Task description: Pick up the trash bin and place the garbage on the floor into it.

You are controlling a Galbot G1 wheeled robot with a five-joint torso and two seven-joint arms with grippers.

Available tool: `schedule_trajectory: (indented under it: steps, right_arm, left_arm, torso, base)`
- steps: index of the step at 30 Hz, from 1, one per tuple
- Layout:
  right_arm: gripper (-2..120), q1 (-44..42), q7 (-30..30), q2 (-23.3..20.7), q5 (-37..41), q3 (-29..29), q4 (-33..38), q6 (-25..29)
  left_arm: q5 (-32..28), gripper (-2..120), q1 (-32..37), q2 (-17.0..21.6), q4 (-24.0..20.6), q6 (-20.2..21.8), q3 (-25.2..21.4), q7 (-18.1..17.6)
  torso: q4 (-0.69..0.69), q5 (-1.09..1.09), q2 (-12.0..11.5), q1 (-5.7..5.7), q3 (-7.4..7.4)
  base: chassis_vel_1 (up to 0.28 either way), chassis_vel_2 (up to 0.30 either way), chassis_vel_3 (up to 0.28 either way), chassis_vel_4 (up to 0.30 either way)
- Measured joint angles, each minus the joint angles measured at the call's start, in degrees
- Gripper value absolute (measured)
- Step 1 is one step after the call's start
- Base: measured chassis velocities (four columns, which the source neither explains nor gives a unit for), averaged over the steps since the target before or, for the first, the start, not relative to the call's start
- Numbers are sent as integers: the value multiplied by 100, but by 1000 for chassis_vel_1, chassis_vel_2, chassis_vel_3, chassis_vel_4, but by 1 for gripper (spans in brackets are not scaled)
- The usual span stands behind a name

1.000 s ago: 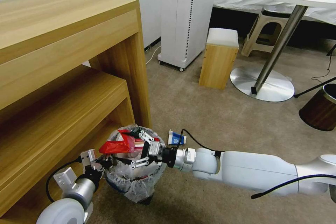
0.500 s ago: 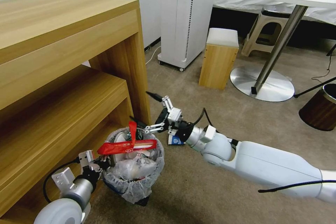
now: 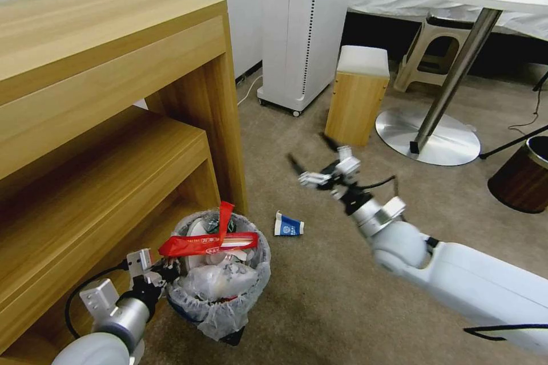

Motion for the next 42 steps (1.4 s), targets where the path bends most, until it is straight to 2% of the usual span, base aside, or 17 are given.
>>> schedule_trajectory:
  steps: [5, 8, 12, 21, 28, 31, 33, 39, 42]
  right_arm:
    - [100, -296, 419, -29, -193, 318, -354, -54]
    - [100, -614, 893, 15, -577, 703, -579, -513]
    - [100, -881, 1097, 50, -696, 1027, -729, -659]
    - [100, -1049, 1201, 155, -758, 1242, -853, -769]
    - [100, -1044, 1155, 293, -945, 1250, -1061, -286]
    - [100, -1049, 1118, 293, -948, 1250, -1053, -244]
    - [100, -1089, 937, 316, -965, 1250, -1036, 10]
    - [100, -1120, 716, 386, -1069, 1272, -1119, 262]
    - [100, -1014, 733, 449, -1119, 1199, -1171, 371]
  left_arm:
    - [99, 3, 105, -28, -19, -40, -21, 78]
    - [160, 3, 207, -30, -30, -63, -52, 125]
    - [209, 3, 251, -30, -31, -75, -47, 158]
    - [255, 3, 341, -42, -31, -92, -91, 169]
    - [297, 3, 374, -63, -30, -112, -79, 187]
    - [298, 3, 375, -63, -32, -114, -78, 187]
    - [343, 3, 394, -97, -38, -133, -45, 192]
    - [402, 3, 423, -142, -38, -166, -19, 212]
    - [404, 3, 455, -148, -51, -166, -43, 210]
  torso:
    - [0, 0, 0, 0, 0]
    - [2, 0, 0, 0, 0]
    - [-1, 1, 0, 0, 0]
    - [1, -1, 0, 0, 0]
    - [2, -1, 0, 0, 0]
    - [2, -1, 0, 0, 0]
    - [0, -1, 0, 0, 0]
    - [-5, 0, 0, 0, 1]
    - [2, -2, 0, 0, 1]
  base:
    - [0, 0, 0, 0]
    - [0, 0, 0, 0]
    - [0, 0, 0, 0]
    - [0, 0, 0, 0]
    - [0, 0, 0, 0]
    - [0, 0, 0, 0]
    - [-70, -53, -64, -71]
    - [-69, -65, -70, -53]
    - [0, 0, 0, 0]
